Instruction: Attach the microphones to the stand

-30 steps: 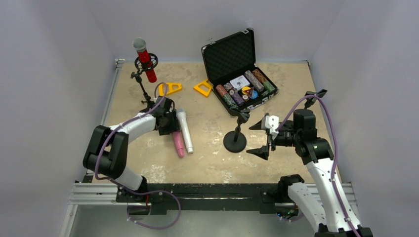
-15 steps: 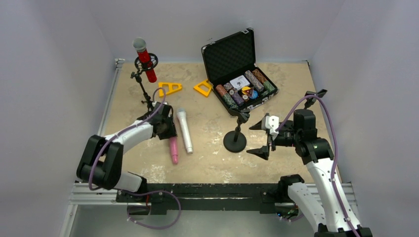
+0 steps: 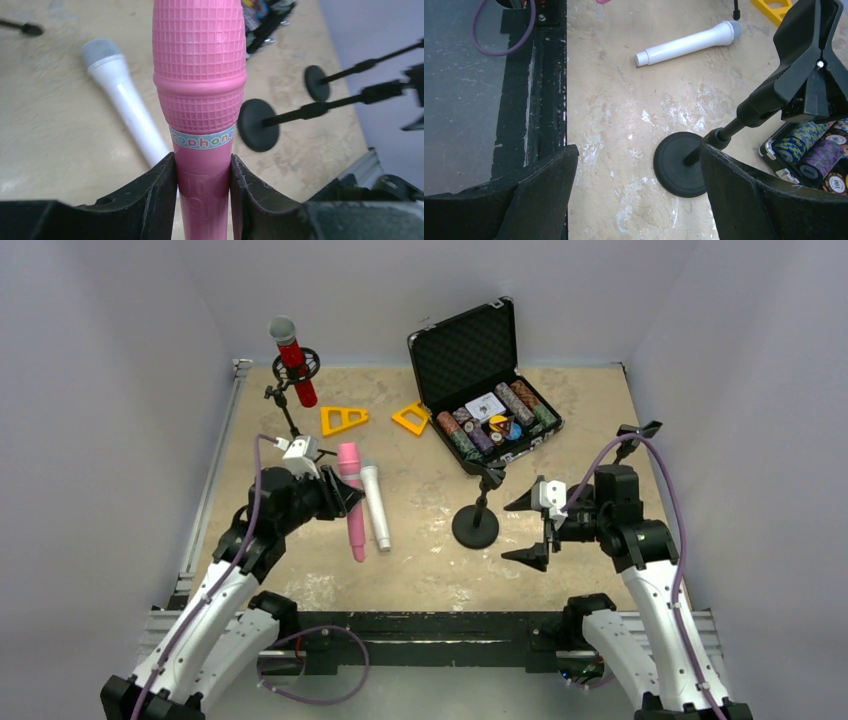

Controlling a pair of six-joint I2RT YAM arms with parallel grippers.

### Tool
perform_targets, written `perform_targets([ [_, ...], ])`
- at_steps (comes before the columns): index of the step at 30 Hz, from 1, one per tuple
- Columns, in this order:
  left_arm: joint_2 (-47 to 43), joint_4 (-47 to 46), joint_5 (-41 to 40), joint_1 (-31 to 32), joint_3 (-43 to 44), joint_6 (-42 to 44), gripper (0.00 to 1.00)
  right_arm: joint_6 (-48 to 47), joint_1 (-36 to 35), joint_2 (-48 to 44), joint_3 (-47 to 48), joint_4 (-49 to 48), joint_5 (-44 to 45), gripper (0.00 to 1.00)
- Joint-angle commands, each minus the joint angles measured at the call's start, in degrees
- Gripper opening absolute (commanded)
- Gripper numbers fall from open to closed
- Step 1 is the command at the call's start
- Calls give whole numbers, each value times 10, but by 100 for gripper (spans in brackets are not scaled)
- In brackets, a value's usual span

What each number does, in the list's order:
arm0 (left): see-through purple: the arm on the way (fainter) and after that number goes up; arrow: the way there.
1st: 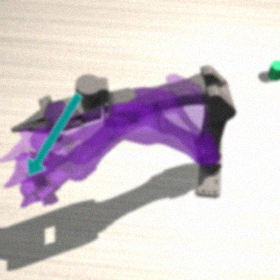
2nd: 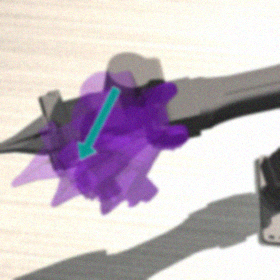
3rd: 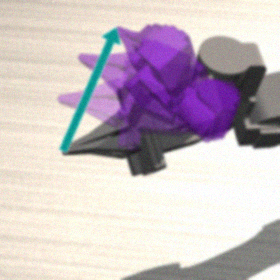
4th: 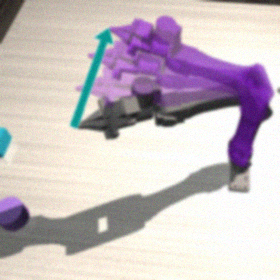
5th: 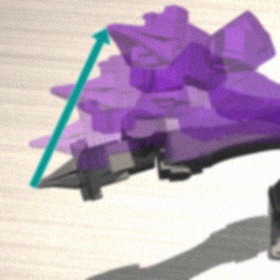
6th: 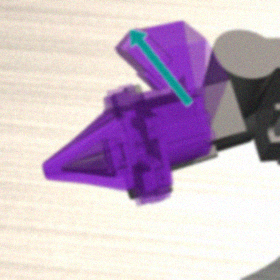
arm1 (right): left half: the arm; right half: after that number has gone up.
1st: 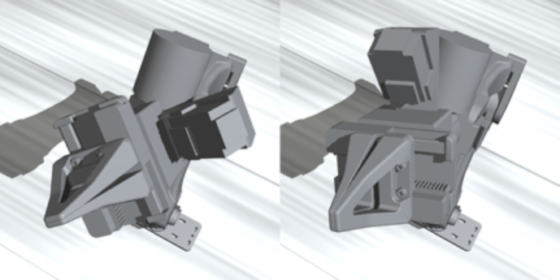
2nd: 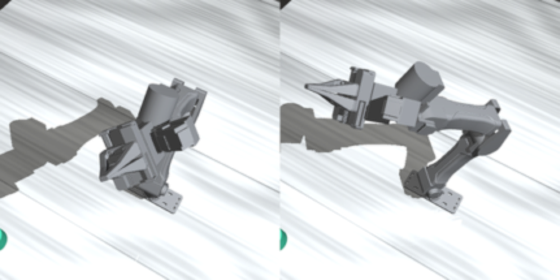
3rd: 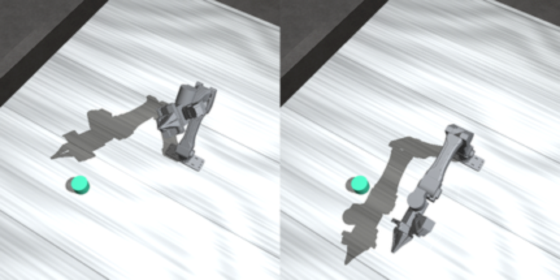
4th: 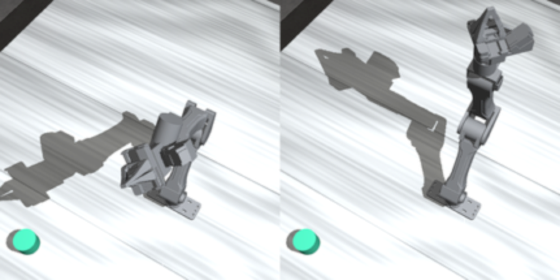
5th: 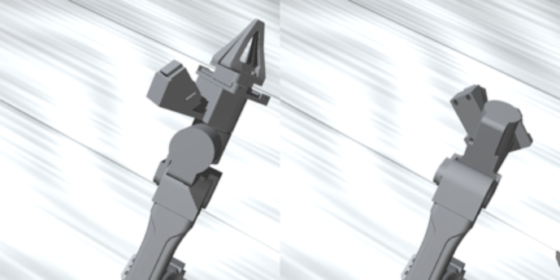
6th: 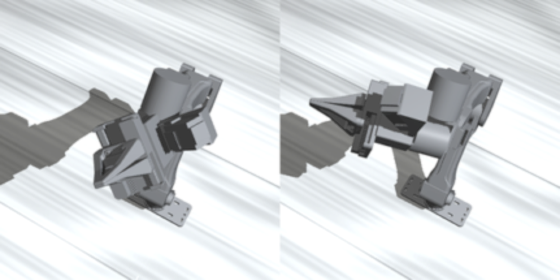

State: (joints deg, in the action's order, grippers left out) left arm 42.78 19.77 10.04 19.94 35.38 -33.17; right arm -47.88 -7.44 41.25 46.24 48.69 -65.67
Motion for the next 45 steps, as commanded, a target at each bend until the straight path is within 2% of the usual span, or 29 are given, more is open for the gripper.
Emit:
perform_targets([
  [1,-62,-142,159,5,7,-6,0,-58,2,9,63,86,-20,94],
  [6,-63,-213,186,47,80,-22,0,-119,1,42,153,215,-44,93],
  [10,-10,-231,159,133,157,-4,0,-78,-7,78,230,229,-74,93],
  [14,73,-250,119,214,250,21,0,45,-39,106,282,156,-72,92],
  [21,224,-328,75,303,415,22,0,313,-60,126,348,-40,-25,92],
  [27,284,-435,33,331,425,-13,0,467,-60,141,344,-153,0,91],
  [35,311,-478,22,353,415,-29,0,589,-60,167,322,-245,20,87],
  [38,316,-483,22,358,416,-28,0,622,-60,173,303,-278,16,76],
  [41,316,-487,19,360,411,-25,0,656,-60,171,279,-317,-15,53],
  [43,316,-493,17,360,404,-24,0,672,-60,167,266,-337,-35,32],
  [45,318,-496,20,360,402,-25,0,687,-60,164,253,-358,-51,19],
])
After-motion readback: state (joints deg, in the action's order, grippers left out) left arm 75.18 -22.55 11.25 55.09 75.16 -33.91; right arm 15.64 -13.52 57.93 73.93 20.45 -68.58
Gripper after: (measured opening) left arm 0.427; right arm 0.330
